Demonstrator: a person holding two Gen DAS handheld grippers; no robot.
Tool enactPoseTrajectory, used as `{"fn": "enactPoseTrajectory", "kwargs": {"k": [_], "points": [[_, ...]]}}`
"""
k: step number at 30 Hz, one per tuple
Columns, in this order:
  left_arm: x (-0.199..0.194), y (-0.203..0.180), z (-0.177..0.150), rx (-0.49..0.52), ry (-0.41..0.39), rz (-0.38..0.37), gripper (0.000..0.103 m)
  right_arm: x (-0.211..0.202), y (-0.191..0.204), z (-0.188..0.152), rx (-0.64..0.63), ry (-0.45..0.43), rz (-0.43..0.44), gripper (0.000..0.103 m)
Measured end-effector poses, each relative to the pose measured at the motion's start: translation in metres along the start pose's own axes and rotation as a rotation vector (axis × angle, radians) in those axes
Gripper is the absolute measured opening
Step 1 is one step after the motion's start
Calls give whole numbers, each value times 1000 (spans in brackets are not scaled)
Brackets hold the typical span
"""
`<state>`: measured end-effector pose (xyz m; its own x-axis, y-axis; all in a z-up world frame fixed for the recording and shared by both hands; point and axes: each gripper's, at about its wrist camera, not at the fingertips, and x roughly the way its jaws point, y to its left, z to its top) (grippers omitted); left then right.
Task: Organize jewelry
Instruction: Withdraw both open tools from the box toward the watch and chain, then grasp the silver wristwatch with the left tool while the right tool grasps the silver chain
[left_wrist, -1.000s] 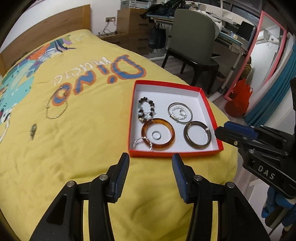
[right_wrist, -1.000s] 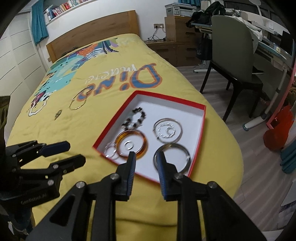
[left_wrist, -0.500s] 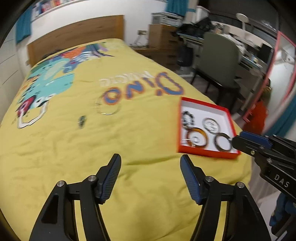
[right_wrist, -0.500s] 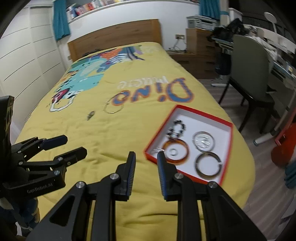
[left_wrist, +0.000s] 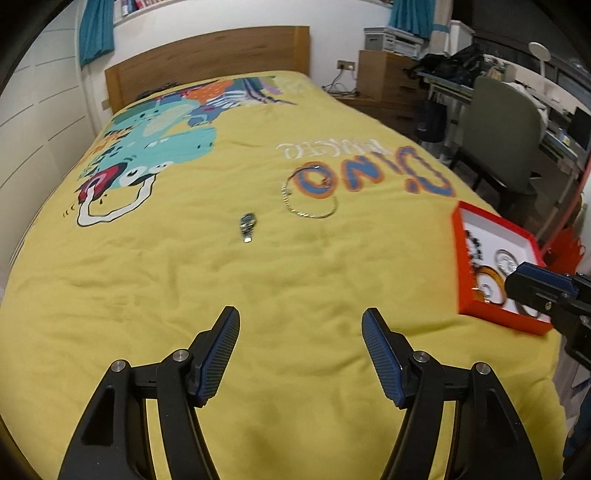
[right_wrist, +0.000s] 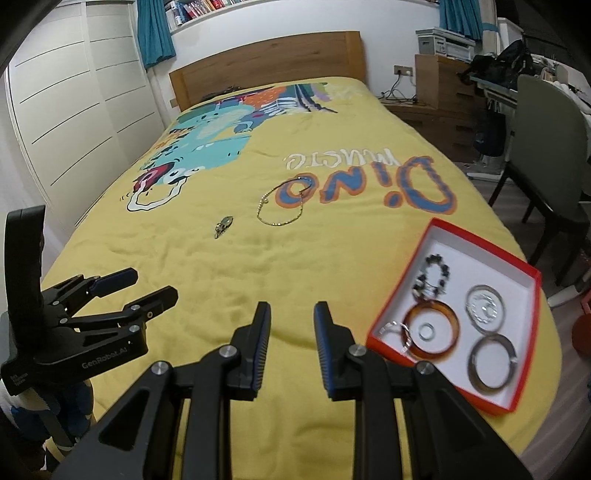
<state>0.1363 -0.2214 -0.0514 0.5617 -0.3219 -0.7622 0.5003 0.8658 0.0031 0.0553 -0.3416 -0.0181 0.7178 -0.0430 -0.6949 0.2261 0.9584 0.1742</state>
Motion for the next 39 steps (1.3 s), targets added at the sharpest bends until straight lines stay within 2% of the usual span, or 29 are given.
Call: {"fn": "enactPoseTrajectory", "kwargs": {"k": [8,14,20,25,29,34,36,37,39], "points": [[33,57,0,-83,74,40,68,58,-1,20,6,44,54,23],[68,91,18,-136,115,2,68,109,2,44,4,84,101,23],[113,98,53,-151,128,-40,67,159,3,73,-9,101,109,23],[154,90,80,-107,148,-46,67,200,-7,98,1,105,82,24],[183,83,86,-74,188,-42,51,233,-15,114,17,117,69,27],[197,81,89,-61,188,-27,39,270,-21,123,37,142,54,28],[199,78,90,-47,186,-31,24,282,-20,121,37,163,48,28],[200,76,90,-45,185,-39,20,287,-20,119,41,173,45,28],[198,74,87,-45,175,-40,19,291,-20,116,46,172,37,25]]}}
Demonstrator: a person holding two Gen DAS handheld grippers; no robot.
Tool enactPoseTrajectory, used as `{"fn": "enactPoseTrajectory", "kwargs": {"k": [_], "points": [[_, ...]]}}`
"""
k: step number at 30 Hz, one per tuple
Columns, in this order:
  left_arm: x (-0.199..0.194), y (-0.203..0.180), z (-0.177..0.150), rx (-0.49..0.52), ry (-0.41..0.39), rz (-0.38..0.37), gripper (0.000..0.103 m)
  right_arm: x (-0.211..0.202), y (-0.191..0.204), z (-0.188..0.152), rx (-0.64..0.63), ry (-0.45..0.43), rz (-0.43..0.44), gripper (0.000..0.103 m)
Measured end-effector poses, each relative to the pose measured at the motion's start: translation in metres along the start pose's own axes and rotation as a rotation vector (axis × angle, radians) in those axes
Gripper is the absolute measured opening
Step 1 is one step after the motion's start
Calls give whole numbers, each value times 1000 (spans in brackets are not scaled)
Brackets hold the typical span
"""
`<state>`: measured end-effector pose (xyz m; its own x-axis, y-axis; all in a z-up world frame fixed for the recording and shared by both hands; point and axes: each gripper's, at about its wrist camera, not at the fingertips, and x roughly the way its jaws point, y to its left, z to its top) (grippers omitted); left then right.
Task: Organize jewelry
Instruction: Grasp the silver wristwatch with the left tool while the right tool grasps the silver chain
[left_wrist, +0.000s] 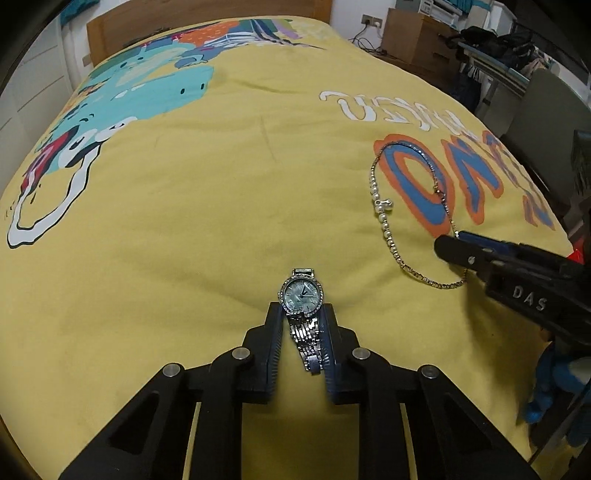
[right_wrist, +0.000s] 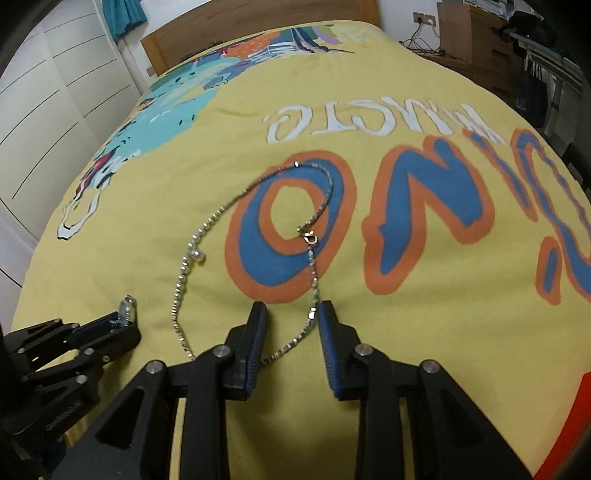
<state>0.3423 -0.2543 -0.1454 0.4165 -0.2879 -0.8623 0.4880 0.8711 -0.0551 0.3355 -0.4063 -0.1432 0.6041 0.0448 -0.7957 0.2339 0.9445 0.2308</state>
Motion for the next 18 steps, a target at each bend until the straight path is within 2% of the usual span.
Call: {"fn": "enactPoseTrajectory", "kwargs": {"k": [1,3,11,18], "points": [[0,0,0,-3,-3,-2,18,-1,1,-2,0,-6,1,15],[-3,1,-3,-19,-5,-13,12,-4,0,-6,3,0,16,2],[-33,2,-21,-62,-18,-31,12,-47,2,-32,15,-32,70,2],[-80,-9,-38,-60,-46,-35,12,-125,10,-47,-17,-116,99,2]]}}
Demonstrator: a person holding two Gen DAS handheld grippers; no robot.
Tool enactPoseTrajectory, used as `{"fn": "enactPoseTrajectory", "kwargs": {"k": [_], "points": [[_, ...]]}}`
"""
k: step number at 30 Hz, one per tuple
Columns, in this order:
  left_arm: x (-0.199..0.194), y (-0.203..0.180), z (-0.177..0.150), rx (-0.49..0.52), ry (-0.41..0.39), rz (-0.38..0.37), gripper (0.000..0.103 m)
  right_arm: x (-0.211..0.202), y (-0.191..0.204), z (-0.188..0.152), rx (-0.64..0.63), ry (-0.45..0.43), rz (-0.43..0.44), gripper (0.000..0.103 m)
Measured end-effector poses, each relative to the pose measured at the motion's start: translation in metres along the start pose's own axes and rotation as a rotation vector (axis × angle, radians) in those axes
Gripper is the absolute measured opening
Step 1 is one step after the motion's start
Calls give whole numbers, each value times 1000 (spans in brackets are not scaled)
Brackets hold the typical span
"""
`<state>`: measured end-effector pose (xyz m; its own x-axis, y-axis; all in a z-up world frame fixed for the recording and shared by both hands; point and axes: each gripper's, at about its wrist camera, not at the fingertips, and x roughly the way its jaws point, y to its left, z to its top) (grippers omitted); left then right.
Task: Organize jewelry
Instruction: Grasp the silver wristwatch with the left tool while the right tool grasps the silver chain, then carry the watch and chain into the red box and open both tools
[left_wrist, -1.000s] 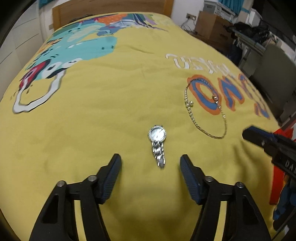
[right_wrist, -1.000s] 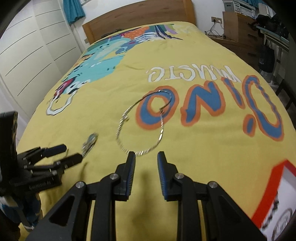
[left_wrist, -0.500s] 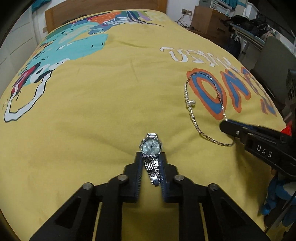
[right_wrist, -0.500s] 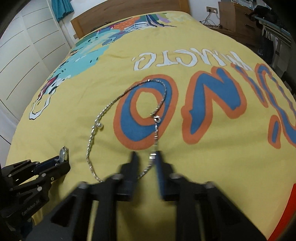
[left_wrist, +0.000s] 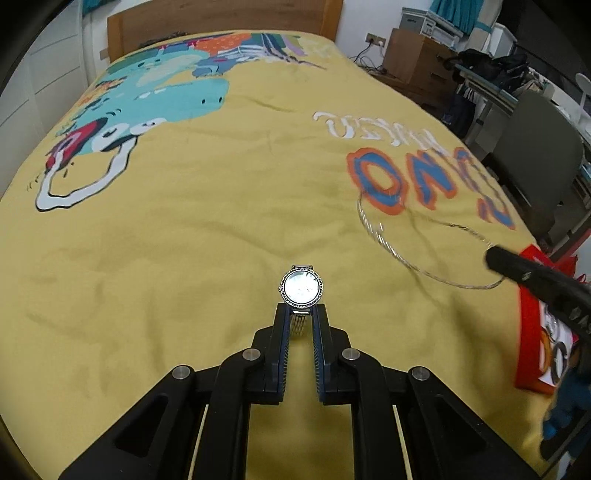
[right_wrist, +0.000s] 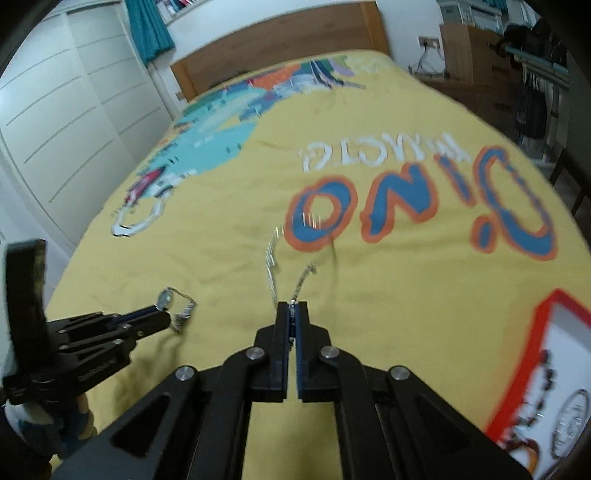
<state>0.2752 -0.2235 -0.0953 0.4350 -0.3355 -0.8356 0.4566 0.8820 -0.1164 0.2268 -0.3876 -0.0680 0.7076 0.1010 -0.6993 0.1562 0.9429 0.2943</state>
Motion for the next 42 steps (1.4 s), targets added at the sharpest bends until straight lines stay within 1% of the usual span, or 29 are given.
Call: {"fn": "enactPoseTrajectory", "kwargs": {"k": [5,9,10,14,17,20,25,27,31,36,42], "points": [[-38,-20,-5,15,-36,-29,12,-71,3,10,-19,-92,2,2],[-64,-46,-6,53,-65,-61,12,-127,-1,17,-26,-164,-16,2],[-69,-55,-6,65,-73,-71,12,-146,-6,18,-24,-186,-24,2],[-85,-95,-4,113,-93,-117,12,-199,-23,16,-22,-242,-68,2],[-92,-128,-2,152,-102,-160,12,-230,-40,13,-20,-270,-115,2],[-95,-166,1,195,-102,-205,12,-246,-59,9,-7,-282,-156,2],[-85,-226,2,269,-82,-261,12,-253,-98,1,27,-280,-212,2],[-74,-249,1,296,-64,-279,12,-248,-113,-3,48,-273,-224,2],[-53,-283,-5,344,-28,-296,12,-233,-143,-12,80,-245,-247,2],[-20,-311,-15,378,27,-293,12,-205,-183,-24,118,-198,-289,2],[17,-319,-35,400,106,-270,12,-177,-217,-43,163,-140,-312,2]]}}
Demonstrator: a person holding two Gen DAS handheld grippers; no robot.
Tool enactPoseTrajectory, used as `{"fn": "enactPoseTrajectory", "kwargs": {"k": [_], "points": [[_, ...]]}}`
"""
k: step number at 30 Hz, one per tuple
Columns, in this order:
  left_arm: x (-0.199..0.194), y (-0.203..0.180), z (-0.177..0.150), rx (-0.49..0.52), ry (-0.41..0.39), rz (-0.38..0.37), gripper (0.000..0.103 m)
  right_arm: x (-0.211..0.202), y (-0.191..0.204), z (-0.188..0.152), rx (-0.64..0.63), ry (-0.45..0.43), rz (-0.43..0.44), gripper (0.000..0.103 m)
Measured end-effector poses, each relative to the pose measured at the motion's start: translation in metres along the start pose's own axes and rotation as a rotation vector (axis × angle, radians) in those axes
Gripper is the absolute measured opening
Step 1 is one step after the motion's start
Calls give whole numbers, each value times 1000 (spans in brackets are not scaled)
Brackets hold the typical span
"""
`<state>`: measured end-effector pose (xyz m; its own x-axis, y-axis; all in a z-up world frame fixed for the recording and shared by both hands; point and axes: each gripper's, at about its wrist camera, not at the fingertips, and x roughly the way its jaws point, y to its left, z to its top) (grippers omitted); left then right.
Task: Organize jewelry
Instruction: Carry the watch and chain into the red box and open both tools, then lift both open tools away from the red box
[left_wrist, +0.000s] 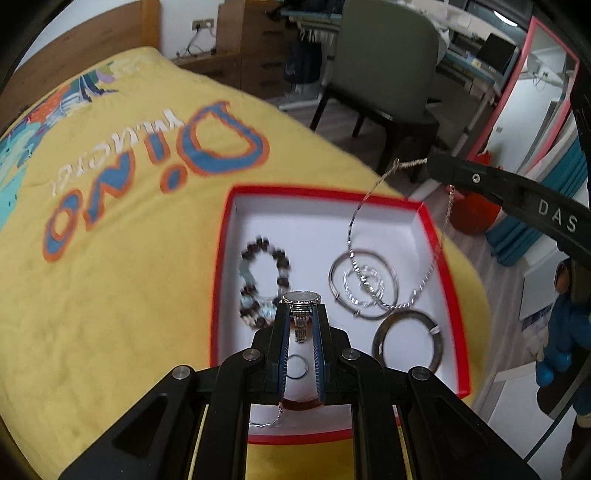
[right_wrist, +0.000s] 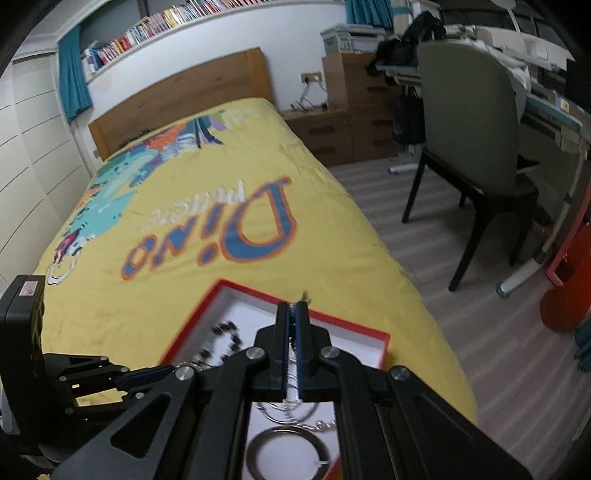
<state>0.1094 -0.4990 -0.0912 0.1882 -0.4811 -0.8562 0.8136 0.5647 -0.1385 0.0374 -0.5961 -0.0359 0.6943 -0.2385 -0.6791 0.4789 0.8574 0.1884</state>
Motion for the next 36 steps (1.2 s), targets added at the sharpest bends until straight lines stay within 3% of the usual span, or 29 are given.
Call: {"fn": "enactPoseTrajectory", "kwargs": {"k": [14,18,20,24,36], "points": [[19,-3,-22,13,42,63,13,33,-12,-44,26,110,-21,4],[15,-2,-26,4,32,69,31,31,-12,-49,23,123,-41,4],[11,-2,-28,2,24,69,33,29,-12,-53,24,126,-48,7],[-1,-3,-33,6,1,80,42,22,-8,-57,28,126,-53,22],[-57,-1,-52,-13,-98,133,64,-21,27,-70,39,83,-30,33]]}}
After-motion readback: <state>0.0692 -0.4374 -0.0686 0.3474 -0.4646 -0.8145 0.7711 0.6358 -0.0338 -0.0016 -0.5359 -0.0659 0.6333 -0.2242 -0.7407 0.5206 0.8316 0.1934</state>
